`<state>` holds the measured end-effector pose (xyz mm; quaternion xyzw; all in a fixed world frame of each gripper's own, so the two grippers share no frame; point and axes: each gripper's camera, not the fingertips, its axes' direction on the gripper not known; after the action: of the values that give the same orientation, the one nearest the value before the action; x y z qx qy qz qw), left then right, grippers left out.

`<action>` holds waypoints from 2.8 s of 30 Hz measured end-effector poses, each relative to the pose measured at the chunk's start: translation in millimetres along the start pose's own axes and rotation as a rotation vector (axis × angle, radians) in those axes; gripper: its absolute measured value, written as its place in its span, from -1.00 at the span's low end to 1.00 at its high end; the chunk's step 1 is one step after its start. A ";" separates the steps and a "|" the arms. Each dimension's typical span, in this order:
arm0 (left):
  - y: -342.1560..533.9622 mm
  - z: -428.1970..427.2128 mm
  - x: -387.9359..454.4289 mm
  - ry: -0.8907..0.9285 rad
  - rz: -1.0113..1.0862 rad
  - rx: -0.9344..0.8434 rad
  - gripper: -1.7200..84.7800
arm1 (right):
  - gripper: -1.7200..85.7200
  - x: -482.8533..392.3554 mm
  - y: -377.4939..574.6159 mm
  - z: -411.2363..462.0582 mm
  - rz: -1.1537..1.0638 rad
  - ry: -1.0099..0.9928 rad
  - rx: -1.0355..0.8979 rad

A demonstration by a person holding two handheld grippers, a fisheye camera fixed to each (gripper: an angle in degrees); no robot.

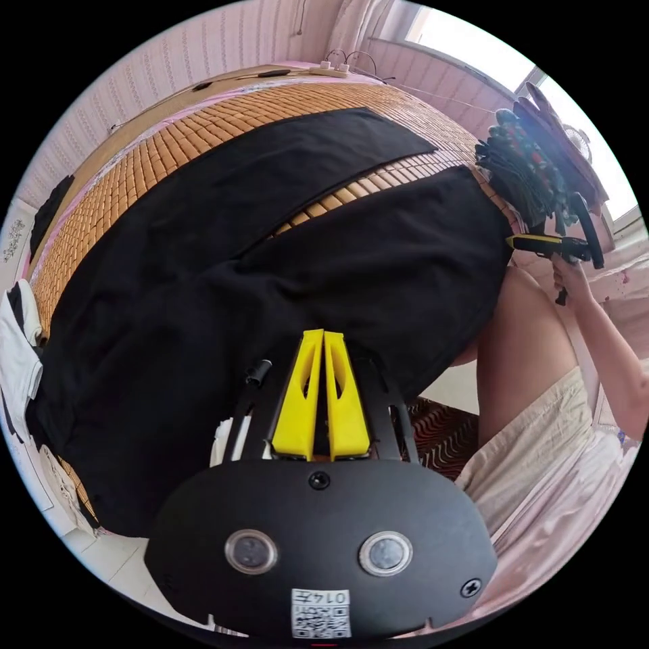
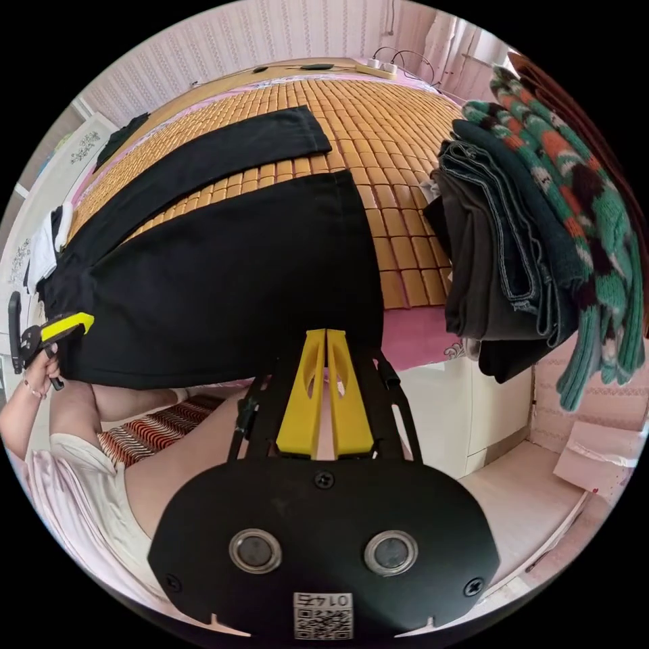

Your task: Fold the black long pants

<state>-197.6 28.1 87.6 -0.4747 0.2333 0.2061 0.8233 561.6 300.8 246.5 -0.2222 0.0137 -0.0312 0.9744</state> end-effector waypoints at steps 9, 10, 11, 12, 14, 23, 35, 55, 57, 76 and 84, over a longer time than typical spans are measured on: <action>125.9 -97.3 -125.2 0.152 -0.538 0.301 -0.90 | -0.93 29.6 24.9 -20.1 0.106 -0.051 0.055; 161.0 -112.1 -150.3 0.135 -0.669 0.344 -0.87 | -0.81 39.4 31.5 -18.1 0.147 -0.096 0.053; 179.5 -118.8 -162.3 0.122 -0.734 0.363 -0.85 | -0.75 44.9 34.6 -16.3 0.172 -0.124 0.048; 216.3 -130.9 -183.7 0.088 -0.857 0.400 -0.85 | -0.66 56.6 40.8 -11.8 0.227 -0.187 0.035; 269.8 -145.9 -211.4 0.033 -1.038 0.433 -0.84 | -0.57 74.3 51.0 -5.0 0.331 -0.268 0.030; 387.5 -148.2 -288.6 0.195 -1.507 0.568 -0.64 | -0.67 109.6 58.2 17.3 0.581 -0.545 0.050; 401.8 -172.6 -299.6 0.311 -1.306 0.505 -0.98 | -0.95 93.5 42.6 -46.7 0.443 -0.467 0.174; 321.2 -297.9 -284.6 0.152 -0.876 0.728 -0.95 | -0.93 4.2 -148.2 -162.3 -0.107 -0.151 0.307; 284.6 -297.7 -304.8 0.127 -0.869 0.725 -0.90 | -0.91 -8.3 -198.6 -158.2 -0.118 -0.141 0.264; 179.0 -167.3 -289.6 -0.136 -1.009 0.076 -0.82 | -0.69 41.5 -210.5 -28.8 0.389 -0.168 0.040; 119.3 -146.1 -263.8 -0.370 -0.781 -0.129 -0.93 | -0.93 47.4 -190.2 -31.7 0.327 -0.191 0.076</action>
<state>-504.7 -75.8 94.4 -0.5328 -0.1283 -0.0250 0.8361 597.2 112.9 299.9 -0.1820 -0.0440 0.1481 0.9711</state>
